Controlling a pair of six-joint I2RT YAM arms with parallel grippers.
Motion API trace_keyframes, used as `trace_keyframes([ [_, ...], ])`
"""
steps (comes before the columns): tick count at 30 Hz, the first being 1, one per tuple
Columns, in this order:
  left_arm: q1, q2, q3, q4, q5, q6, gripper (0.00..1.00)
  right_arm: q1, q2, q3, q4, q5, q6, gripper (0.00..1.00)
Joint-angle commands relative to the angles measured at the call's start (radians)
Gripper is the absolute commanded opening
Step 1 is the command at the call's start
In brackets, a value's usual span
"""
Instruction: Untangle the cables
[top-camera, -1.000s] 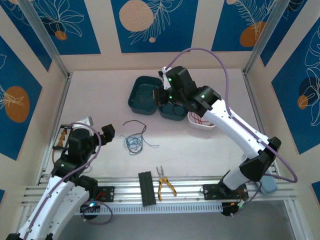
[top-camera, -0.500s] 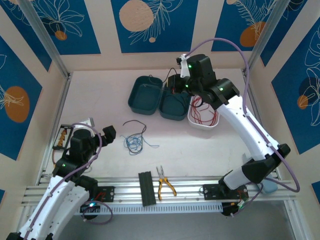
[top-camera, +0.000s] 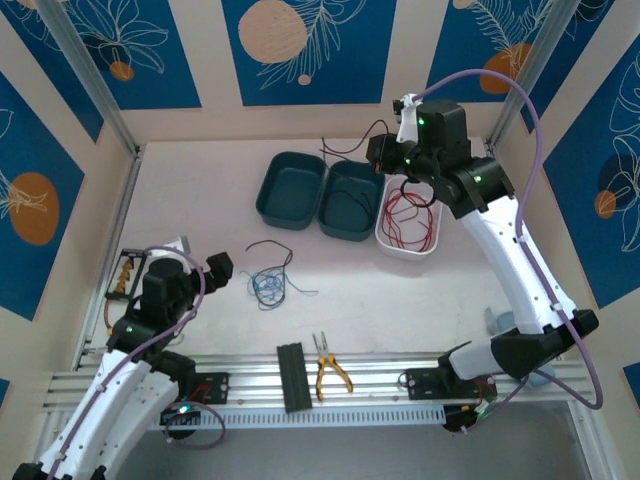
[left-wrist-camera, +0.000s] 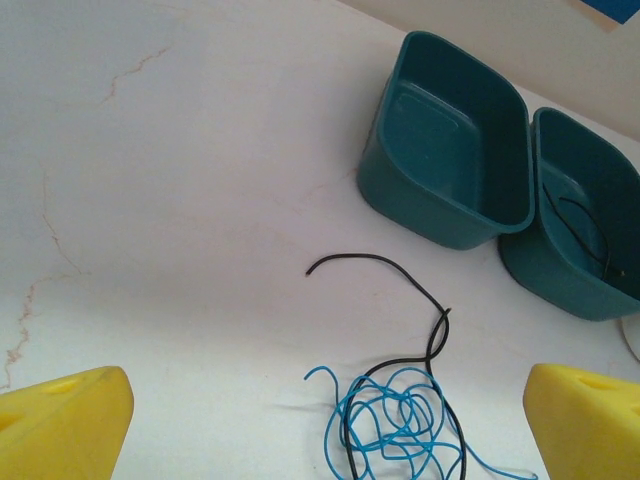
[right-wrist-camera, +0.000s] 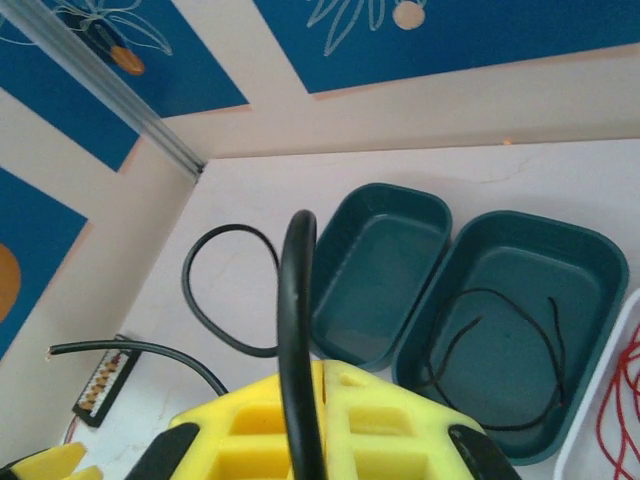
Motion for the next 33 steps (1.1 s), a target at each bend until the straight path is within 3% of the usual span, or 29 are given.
trace_keyframes([
  [1, 0.013, -0.001, -0.013, 0.026, 0.015, -0.015, 1.00, -0.032, 0.051, -0.028, 0.018, -0.019, -0.003, 0.00],
  [13, 0.013, -0.002, -0.017, 0.025, 0.026, -0.016, 1.00, -0.139, 0.294, -0.010, 0.088, -0.045, -0.095, 0.00],
  [33, 0.013, -0.010, -0.019, 0.010, 0.029, -0.013, 1.00, -0.116, 0.479, -0.047, -0.002, 0.093, -0.134, 0.00],
])
